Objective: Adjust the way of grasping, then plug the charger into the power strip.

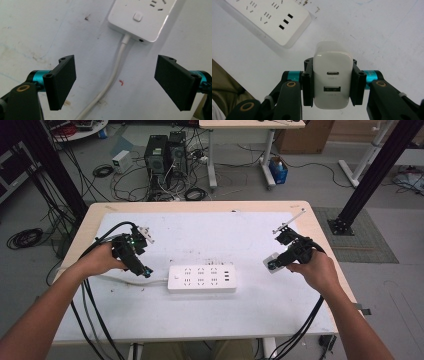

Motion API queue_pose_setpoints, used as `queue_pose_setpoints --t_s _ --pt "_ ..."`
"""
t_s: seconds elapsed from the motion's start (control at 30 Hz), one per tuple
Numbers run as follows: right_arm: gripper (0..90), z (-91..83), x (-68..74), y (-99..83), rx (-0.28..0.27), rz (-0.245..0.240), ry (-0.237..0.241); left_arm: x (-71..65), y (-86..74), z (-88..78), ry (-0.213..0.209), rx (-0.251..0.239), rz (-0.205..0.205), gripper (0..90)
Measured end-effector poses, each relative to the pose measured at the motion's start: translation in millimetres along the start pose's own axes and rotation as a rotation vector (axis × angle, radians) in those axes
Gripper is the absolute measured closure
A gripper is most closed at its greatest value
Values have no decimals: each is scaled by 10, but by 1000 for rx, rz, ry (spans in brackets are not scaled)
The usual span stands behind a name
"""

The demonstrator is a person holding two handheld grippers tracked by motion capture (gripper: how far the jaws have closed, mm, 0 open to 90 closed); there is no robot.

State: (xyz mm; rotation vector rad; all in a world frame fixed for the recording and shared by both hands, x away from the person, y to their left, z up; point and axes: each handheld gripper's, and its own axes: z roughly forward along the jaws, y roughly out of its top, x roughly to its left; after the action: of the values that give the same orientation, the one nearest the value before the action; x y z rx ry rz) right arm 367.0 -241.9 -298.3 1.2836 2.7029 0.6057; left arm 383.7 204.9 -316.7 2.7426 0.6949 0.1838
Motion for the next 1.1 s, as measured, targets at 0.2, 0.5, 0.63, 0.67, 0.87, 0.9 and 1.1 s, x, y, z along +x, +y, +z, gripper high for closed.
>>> queue_pose_setpoints --t_s 0.2,0.5,0.63,0.67,0.87,0.9,1.1 --pt "623 -38 27 7 25 -47 -23 37 -118 -49 -5 -4 -4 177" --pt "623 -20 57 36 51 -98 -41 40 -206 -59 6 3 -5 176" --pt "623 -41 71 48 47 -116 -32 40 -196 -61 7 2 -4 176" --pt "623 -49 70 55 45 -119 -32 44 -191 -65 9 9 7 177" --pt "623 -76 88 105 50 -140 -22 27 -164 -68 19 20 32 177" --pt "623 -79 96 118 57 -140 -20 23 -166 -52 19 13 23 177" --pt "623 -77 133 262 79 -199 -11 54 -192 -18 -2 32 36 176"
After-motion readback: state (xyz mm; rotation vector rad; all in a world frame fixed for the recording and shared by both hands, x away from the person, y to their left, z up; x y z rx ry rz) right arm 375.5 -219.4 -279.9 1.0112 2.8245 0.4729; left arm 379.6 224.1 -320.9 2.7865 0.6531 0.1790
